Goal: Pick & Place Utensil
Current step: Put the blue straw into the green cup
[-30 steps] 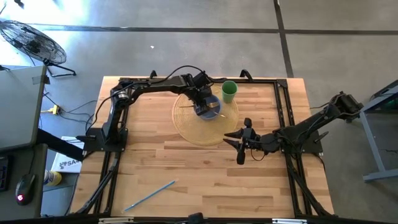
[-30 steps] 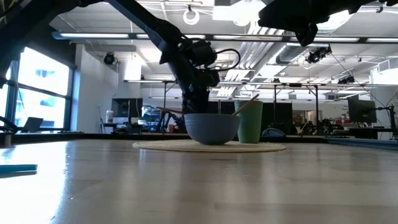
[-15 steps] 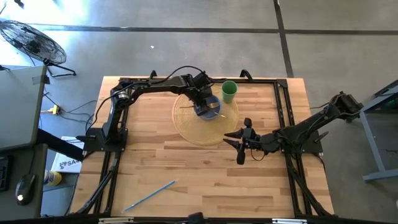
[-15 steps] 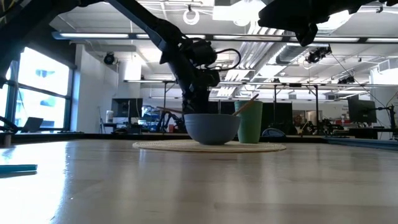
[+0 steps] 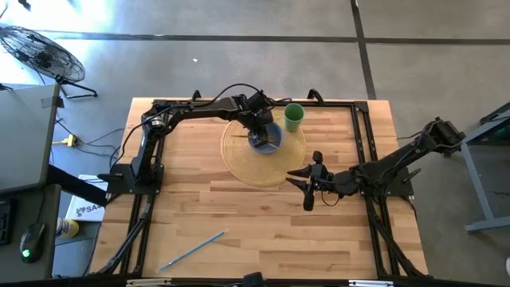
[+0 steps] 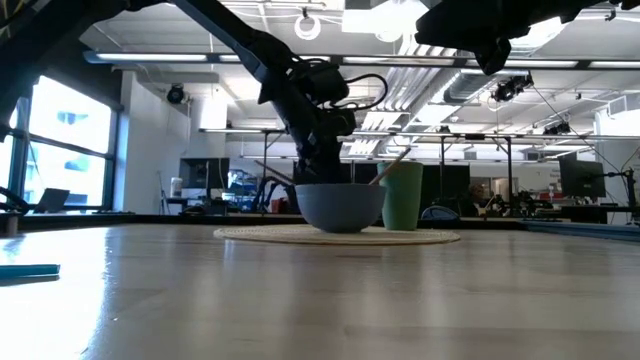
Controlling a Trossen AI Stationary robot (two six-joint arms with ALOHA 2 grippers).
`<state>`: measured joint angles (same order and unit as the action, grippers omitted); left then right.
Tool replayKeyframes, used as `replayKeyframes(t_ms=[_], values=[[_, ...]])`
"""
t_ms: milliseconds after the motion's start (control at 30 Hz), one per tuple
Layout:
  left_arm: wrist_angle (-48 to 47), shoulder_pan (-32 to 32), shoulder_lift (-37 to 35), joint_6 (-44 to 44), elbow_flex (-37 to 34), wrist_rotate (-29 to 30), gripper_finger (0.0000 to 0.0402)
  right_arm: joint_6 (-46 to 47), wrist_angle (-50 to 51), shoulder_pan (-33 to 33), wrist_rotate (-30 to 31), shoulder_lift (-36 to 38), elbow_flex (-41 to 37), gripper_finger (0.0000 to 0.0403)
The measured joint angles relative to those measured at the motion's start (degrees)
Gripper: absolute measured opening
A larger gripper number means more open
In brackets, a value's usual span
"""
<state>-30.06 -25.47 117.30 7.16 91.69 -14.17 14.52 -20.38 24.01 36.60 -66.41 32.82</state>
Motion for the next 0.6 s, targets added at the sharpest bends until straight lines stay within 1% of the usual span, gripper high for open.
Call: replayKeyframes(t_ms=[267,367,533,600], values=[[-0.18,0.0,0.0,0.0,0.09,-0.16,0.0046,0.0,0.02,-0.02,0.0,0.0,0.0,0.009],[-2.49,0.0,-1.09,0.07,1.1,-0.48,0.0046,0.0,0.06,-0.02,0.0,0.0,0.0,0.009],[-8.69,0.4,-6.8,0.11,2.06,-0.89,0.0046,0.0,0.97,-0.02,0.0,0.0,0.02,0.009],[-12.5,1.13,-9.59,0.3,2.04,-1.16,0.0046,0.0,0.94,-0.02,0.02,0.0,0.02,0.009]])
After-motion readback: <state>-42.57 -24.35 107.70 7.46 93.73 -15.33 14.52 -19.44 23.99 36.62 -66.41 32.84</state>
